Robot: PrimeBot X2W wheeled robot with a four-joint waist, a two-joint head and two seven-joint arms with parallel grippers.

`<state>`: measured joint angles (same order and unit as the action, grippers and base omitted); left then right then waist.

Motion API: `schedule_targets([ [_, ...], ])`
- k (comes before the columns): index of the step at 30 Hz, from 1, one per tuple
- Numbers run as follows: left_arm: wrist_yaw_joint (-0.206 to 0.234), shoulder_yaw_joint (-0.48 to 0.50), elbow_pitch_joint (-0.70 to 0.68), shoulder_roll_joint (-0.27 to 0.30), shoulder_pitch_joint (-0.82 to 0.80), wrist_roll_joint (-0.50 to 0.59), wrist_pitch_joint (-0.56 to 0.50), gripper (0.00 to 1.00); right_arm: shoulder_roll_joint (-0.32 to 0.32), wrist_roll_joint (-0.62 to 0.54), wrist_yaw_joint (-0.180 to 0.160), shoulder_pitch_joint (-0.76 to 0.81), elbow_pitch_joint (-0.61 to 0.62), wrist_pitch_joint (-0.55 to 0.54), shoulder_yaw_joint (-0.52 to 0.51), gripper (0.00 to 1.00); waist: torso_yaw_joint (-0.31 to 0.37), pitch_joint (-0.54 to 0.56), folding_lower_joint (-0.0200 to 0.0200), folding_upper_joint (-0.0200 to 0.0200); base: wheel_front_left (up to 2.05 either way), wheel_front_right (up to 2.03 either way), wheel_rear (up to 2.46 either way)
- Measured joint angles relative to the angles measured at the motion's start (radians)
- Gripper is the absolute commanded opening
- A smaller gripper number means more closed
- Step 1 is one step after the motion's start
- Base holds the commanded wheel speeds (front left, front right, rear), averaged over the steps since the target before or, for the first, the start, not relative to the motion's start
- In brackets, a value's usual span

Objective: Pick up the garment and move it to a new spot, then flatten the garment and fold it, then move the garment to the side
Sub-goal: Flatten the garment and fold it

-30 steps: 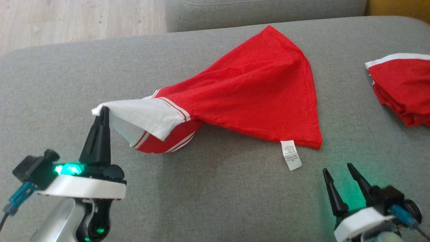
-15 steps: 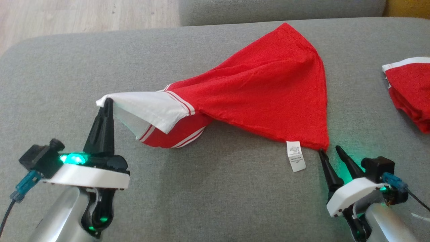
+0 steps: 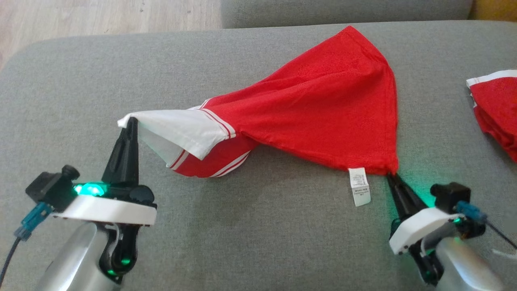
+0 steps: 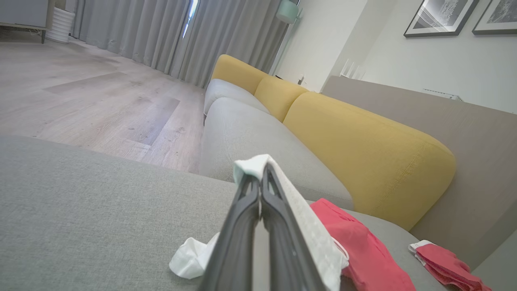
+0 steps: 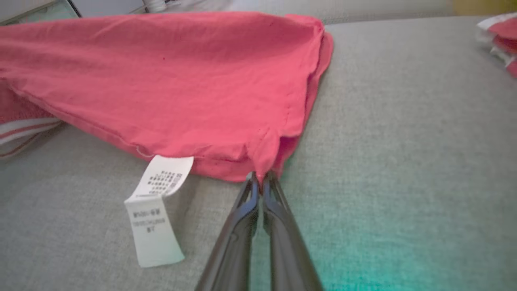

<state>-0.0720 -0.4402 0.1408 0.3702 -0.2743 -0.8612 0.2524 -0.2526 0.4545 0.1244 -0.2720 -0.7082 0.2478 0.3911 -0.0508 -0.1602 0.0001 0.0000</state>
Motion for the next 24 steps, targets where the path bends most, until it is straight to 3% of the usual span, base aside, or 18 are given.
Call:
schedule_targets([
  [8, -0.008, 0.050, -0.015, 0.001, 0.003, 0.006, 0.000, 0.00, -0.055, -0.046, 0.000, 0.037, 0.243, 0.000, -0.111, 0.00, 0.016, 0.051, -0.0001, 0.0000, 0.00, 0.00, 0.00],
  [15, -0.017, 0.094, -0.108, 0.024, -0.033, -0.056, -0.036, 0.00, -0.196, -0.051, 0.000, 0.028, 0.547, 0.003, -0.208, 0.00, 0.051, 0.129, -0.0002, 0.0000, 0.00, 0.00, 0.00],
  [19, 0.010, 0.148, -0.167, 0.037, -0.174, -0.080, -0.072, 0.00, -0.260, -0.030, 0.000, -0.083, 0.670, -0.048, -0.256, 0.00, 0.078, 0.167, -0.0003, 0.0000, 0.00, 0.00, 0.00],
  [24, 0.038, 0.154, -0.183, 0.038, -0.436, -0.078, -0.146, 0.00, -0.325, -0.023, 0.000, -0.269, 0.712, -0.147, -0.268, 0.00, 0.104, 0.181, -0.0003, 0.0000, 0.00, 0.00, 0.00],
])
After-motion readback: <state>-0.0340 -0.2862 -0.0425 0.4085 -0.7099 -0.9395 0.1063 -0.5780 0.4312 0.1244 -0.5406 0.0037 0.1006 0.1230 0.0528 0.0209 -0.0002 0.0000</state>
